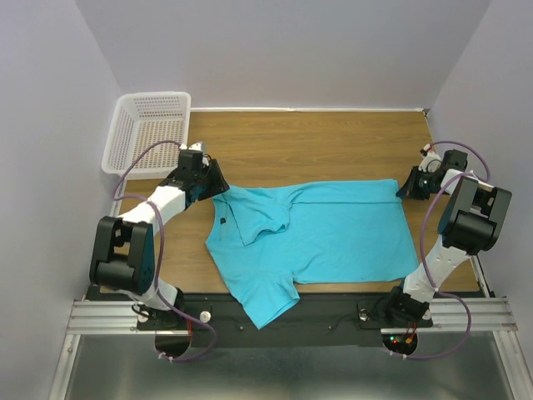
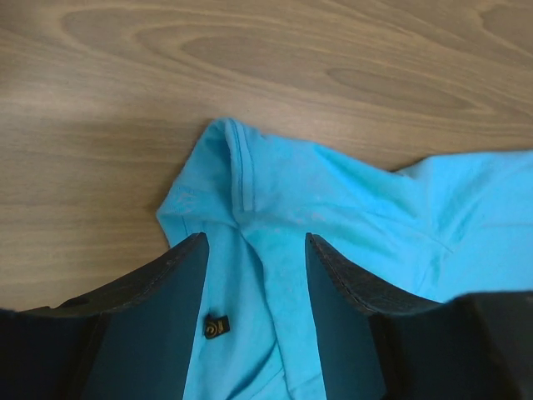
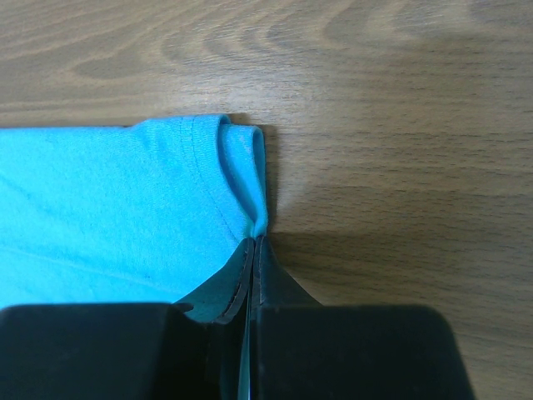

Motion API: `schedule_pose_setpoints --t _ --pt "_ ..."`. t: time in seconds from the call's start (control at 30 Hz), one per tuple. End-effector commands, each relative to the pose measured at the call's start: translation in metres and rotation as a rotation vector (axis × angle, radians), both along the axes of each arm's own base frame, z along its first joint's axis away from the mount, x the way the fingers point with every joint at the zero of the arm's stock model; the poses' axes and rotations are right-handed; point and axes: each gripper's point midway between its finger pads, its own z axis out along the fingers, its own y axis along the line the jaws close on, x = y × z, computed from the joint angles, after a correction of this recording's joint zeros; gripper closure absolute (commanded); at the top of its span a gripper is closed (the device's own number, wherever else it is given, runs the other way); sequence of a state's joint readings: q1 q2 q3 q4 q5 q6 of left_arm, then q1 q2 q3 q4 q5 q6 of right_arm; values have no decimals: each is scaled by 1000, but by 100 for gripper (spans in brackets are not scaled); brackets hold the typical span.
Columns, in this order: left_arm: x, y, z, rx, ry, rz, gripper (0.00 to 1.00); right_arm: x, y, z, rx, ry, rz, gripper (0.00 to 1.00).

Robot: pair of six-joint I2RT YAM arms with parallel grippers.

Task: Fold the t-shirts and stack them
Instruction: Fold the tshirt

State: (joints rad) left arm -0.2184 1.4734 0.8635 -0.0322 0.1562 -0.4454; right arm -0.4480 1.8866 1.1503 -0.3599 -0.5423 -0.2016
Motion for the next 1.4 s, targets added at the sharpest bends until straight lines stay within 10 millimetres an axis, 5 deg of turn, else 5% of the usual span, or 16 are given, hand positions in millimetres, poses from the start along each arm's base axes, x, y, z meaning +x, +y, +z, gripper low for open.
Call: schedule_pose_setpoints --t 0.0,0.37,0.8,1.03,1.37 --pt "46 -3 27 -38 -108 58 40 -15 10 -18 18 96 12 99" --pt "70 -6 0 -43 -43 78 43 -15 10 -19 20 99 11 99" --pt "67 -12 -20 -67 4 59 53 -15 10 -19 19 99 9 99" --pt "68 -13 -16 -79 -8 65 100 -15 10 -19 17 101 7 99" --pt "63 34 -11 15 -26 238 100 -14 9 -19 16 99 7 99"
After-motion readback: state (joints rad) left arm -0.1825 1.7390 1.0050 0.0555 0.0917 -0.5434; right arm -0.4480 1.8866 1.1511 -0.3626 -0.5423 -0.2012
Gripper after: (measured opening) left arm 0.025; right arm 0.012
